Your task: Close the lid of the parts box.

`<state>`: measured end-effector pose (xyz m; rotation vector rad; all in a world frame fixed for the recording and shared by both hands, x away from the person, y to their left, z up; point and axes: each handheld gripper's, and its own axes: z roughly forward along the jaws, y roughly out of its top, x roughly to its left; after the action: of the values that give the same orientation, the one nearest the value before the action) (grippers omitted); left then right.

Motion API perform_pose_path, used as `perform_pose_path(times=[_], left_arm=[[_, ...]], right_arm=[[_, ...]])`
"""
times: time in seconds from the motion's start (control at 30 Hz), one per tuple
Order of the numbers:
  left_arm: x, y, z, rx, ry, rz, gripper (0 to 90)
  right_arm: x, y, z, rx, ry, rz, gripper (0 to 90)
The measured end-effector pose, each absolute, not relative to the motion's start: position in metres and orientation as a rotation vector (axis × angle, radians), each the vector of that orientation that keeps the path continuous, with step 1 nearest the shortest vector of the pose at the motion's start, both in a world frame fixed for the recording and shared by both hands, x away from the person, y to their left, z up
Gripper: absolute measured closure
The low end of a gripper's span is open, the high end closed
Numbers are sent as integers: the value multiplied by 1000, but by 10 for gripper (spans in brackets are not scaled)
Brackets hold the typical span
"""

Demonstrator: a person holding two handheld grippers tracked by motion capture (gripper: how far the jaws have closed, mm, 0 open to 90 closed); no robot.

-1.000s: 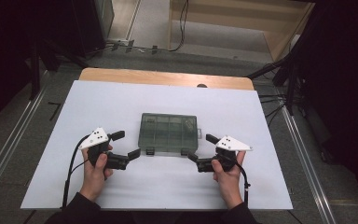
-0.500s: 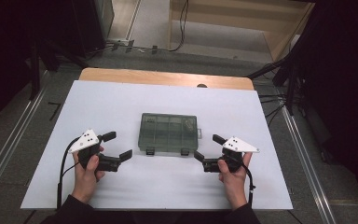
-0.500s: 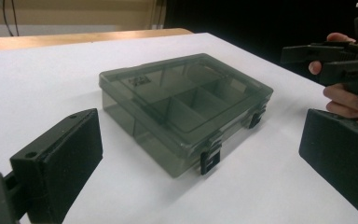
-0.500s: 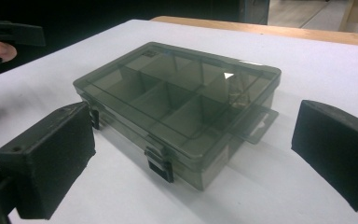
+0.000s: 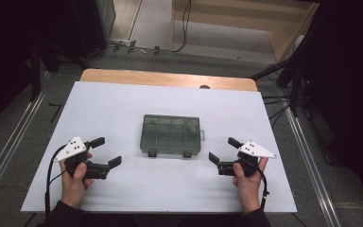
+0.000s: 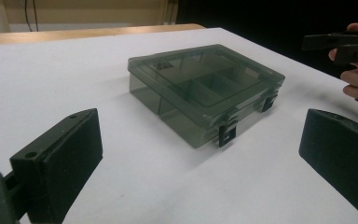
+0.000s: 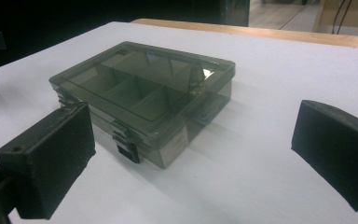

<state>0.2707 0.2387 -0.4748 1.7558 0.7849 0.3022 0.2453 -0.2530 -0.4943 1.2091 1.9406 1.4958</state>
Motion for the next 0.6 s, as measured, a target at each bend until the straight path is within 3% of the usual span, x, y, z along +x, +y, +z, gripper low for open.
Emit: perform_pose_path(times=[0.6], left_arm=[[264,265,-479,1759,829,332,0]], right_arm=[[231,-290,-498,1260,1886,1471,0]])
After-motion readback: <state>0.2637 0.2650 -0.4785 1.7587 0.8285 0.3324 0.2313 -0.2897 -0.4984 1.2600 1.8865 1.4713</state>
